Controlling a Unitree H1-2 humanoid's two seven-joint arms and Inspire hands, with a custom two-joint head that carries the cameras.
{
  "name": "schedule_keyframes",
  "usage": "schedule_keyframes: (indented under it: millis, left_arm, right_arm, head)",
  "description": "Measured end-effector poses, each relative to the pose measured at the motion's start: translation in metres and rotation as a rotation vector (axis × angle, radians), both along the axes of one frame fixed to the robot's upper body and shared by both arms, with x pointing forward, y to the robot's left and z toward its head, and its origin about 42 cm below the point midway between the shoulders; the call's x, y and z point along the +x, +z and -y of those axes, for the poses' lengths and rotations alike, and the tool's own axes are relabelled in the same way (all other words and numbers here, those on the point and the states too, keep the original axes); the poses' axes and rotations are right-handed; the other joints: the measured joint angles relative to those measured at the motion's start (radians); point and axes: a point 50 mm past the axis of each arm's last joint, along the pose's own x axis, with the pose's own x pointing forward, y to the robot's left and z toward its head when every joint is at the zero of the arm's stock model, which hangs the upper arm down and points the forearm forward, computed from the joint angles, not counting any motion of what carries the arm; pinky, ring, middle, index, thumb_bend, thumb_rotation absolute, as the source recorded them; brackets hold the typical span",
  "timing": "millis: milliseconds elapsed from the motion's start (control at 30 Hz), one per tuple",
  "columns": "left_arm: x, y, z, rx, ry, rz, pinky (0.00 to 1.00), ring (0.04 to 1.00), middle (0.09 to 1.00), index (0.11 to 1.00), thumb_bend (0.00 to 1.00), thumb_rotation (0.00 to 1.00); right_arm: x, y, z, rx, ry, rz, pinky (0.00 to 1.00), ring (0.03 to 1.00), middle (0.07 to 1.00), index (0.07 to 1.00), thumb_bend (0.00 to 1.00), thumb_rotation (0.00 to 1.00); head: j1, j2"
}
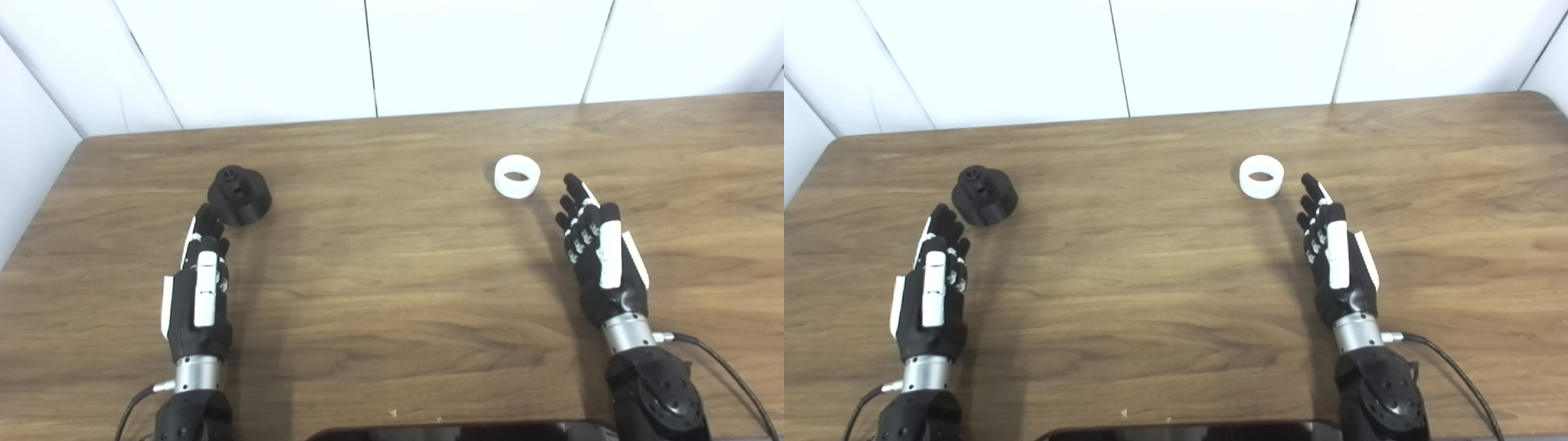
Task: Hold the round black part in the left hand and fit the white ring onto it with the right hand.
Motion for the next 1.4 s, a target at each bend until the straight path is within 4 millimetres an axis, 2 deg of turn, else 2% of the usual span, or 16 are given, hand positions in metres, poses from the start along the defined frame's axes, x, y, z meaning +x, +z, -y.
schedule_keyframes:
  millis: [433,767,800,833,933,1033,1200,1400]
  left_arm:
    - [0.0,0.001,0.001,0.018,0.005,0.027,1.0,1.0,0.99,0.956,0.49,0.76]
    - [0.0,0.002,0.001,0.038,0.002,0.03,1.0,1.0,1.0,0.992,0.46,0.75]
    - [0.0,0.002,0.001,0.042,-0.001,0.029,1.0,1.0,1.0,0.996,0.5,0.72]
    - [0.001,0.003,0.001,0.053,-0.008,0.028,1.0,1.0,1.0,0.992,0.62,0.64]
    - [0.002,0.002,0.0,0.074,-0.022,-0.012,1.0,1.0,1.0,0.994,0.64,0.62]
    - [0.003,0.002,-0.002,0.181,-0.044,-0.062,1.0,1.0,1.0,0.987,0.74,0.55]
    - [0.001,0.003,-0.022,0.313,-0.029,-0.12,0.98,1.0,1.0,0.986,0.77,0.44]
    - [0.003,0.012,-0.043,0.507,-0.014,-0.185,0.92,0.982,0.996,0.968,0.86,0.37]
  right_arm:
    - [0.0,0.0,0.001,0.0,0.001,0.001,1.0,1.0,1.0,0.929,0.63,1.0]
    - [0.0,0.0,0.001,-0.006,0.002,0.001,1.0,1.0,0.998,0.926,0.64,1.0]
    - [0.0,0.0,0.001,-0.007,0.002,0.001,1.0,1.0,0.997,0.925,0.64,1.0]
    - [0.0,0.0,0.001,-0.009,0.001,0.001,1.0,1.0,0.997,0.922,0.64,1.0]
    - [0.001,0.0,0.001,-0.01,0.001,0.001,1.0,1.0,0.998,0.921,0.64,1.0]
    - [0.002,0.001,0.001,-0.009,0.003,0.005,1.0,1.0,1.0,0.923,0.64,1.0]
    - [0.002,0.001,0.002,-0.011,0.003,0.008,1.0,1.0,0.999,0.924,0.64,1.0]
    - [0.002,0.0,0.003,-0.017,0.005,0.011,1.0,1.0,1.0,0.922,0.64,1.0]
  head:
    - [0.003,0.003]
    - [0.009,0.002]
    - [0.009,0.002]
    - [0.009,0.002]
    - [0.017,-0.006]
    - [0.021,-0.011]
    - [0.028,-0.018]
    - [0.032,-0.025]
